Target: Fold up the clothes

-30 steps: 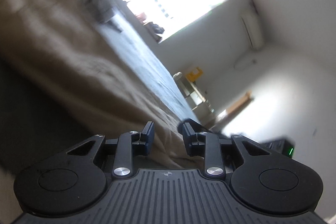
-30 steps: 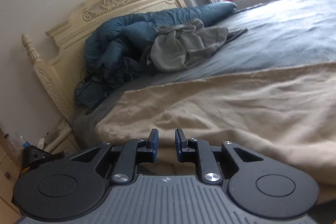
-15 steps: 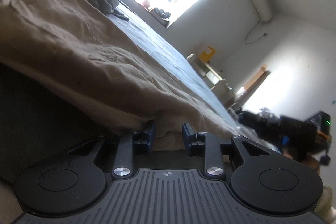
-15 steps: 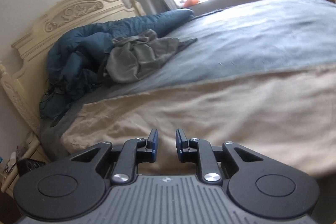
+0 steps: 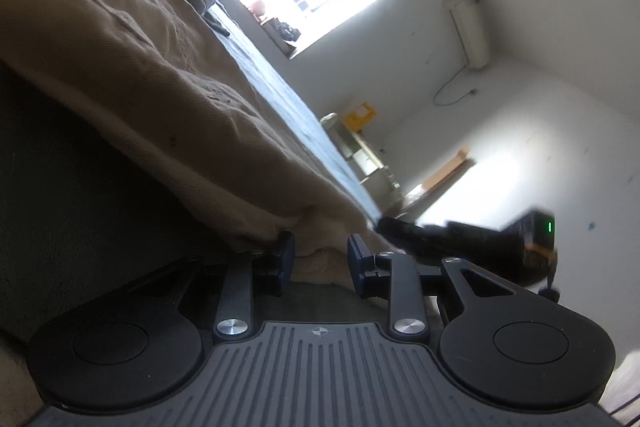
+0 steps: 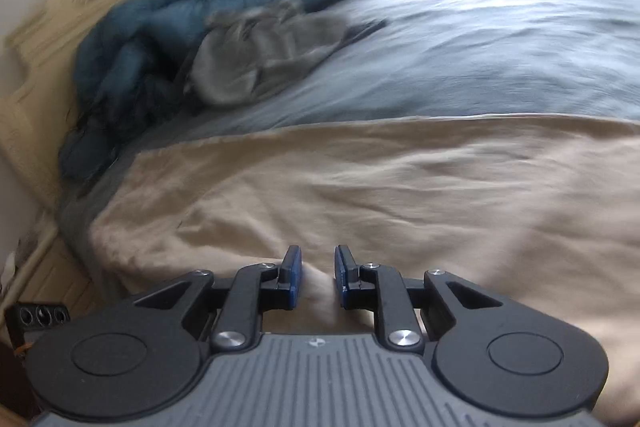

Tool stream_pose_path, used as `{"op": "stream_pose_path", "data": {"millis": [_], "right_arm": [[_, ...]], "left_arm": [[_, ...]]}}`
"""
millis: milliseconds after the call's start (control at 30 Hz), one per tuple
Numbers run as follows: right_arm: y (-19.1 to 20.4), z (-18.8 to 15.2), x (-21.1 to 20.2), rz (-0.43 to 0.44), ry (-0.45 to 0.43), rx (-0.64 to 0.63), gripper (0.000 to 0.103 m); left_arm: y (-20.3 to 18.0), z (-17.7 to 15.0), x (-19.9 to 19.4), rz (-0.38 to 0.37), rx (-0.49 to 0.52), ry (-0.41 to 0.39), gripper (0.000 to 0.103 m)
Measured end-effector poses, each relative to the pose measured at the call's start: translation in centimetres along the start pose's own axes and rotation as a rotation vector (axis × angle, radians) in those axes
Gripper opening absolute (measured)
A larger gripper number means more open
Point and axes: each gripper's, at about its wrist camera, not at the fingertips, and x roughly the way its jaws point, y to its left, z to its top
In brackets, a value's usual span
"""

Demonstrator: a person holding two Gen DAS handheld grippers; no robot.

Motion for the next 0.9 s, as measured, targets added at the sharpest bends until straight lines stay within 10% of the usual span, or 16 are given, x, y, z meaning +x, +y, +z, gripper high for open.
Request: {"op": "stream_pose_path", "data": {"millis": [167, 567, 900], "right_arm": [[-1.6, -1.9, -6.6, -0.039, -0.183, 0.018, 0.022], [5.6, -8.8, -3.5, -0.312, -0.061, -0.984, 0.028], [4.2, -8.5, -1.7, -0.325, -0.046, -1.005, 0.006]], "left_arm": [[-2.4, -0.3, 0.0, -0.025, 0.111, 0.0, 0.03], [-12.0, -3.6, 7.6, 0.162, 0.735, 0.183, 0.03], [-12.3, -5.3, 10.5, 0.23, 0.879, 0.247, 0.03]]}}
